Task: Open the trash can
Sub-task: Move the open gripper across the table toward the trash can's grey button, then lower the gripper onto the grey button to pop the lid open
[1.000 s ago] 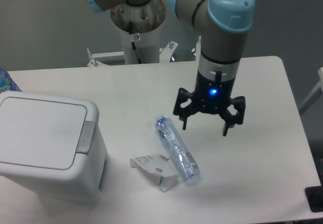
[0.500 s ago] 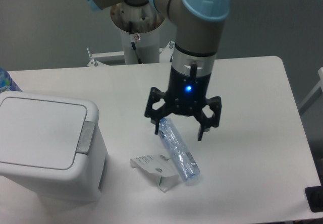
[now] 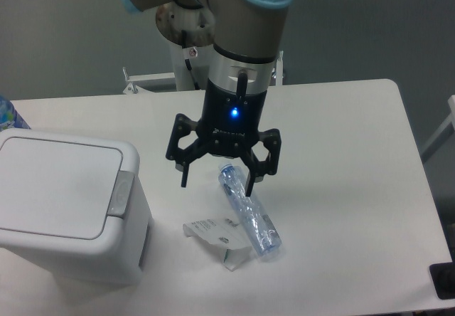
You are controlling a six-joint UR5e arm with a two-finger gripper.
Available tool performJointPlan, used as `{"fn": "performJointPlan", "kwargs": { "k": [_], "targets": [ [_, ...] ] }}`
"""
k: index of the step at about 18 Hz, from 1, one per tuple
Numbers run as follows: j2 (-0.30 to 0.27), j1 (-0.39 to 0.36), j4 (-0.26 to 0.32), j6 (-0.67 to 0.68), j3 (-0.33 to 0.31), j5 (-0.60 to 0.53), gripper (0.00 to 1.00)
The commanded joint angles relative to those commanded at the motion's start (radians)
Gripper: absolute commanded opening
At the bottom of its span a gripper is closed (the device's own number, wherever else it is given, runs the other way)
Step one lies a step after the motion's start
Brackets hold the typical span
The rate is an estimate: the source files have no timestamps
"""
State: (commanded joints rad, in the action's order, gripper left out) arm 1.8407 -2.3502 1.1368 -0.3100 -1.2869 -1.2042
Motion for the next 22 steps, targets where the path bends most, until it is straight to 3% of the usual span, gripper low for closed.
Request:
{"fn": "performJointPlan", "kwargs": {
  "k": [8,12,17,22],
  "targets": [
    [0.025,0.069,-0.034,0.077,-0.038,-0.009,1.00],
    [0.023,0.074,-0.045,0.071,-0.055,-0.012,1.00],
    [0.018,0.085,-0.104,0.075,-0.098,-0.014,1.00],
    [0.017,0.085,-0.107,0.068,-0.103,-0.035,1.00]
  ]
}}
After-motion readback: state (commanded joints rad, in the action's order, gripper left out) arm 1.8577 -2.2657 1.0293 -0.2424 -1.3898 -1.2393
